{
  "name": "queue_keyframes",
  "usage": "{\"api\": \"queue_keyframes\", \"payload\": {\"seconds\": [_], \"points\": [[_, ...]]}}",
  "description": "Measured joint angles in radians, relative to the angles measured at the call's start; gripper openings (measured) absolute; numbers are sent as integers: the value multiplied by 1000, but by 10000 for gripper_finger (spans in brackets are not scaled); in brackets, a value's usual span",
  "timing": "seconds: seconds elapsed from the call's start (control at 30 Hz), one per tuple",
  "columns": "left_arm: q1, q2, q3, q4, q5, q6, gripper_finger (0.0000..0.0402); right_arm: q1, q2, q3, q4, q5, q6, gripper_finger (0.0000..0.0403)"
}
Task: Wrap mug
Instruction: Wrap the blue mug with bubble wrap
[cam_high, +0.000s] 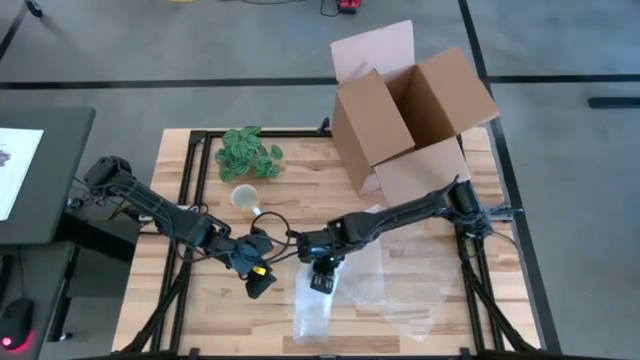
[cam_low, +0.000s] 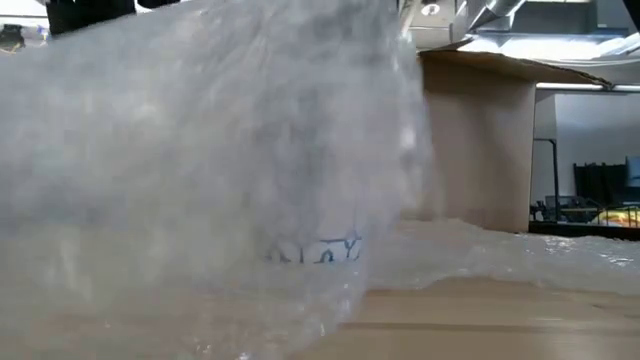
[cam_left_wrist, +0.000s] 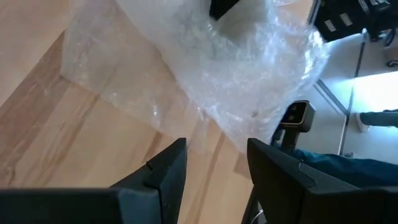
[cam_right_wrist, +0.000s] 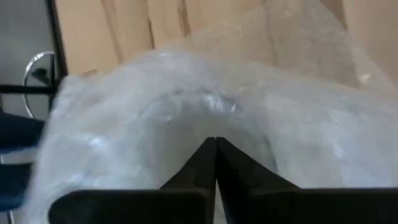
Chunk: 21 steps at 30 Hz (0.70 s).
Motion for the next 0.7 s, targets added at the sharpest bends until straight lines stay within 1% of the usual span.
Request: {"api": "queue_keyframes", "payload": {"seconds": [0.07,0.13,0.23,0.33,0.53,0.63,0.7], "points": [[-2,0,0,-1,0,0,150,0,0,71,-85,0,-9,0],[-5,1,0,-4,0,2,150,0,-3,123,-129,-1,24,0],[-11,1,0,-6,0,3,150,7,-4,162,-112,-9,71,0],[-19,1,0,-8,-8,2,150,22,-4,162,-73,-27,75,0],[-33,2,0,-17,-27,10,150,29,18,39,-44,-51,93,0],[-38,4,0,-19,-50,9,150,25,12,-44,105,-82,104,0],[-39,2,0,-15,-53,9,150,27,12,-84,139,-87,130,0]]}}
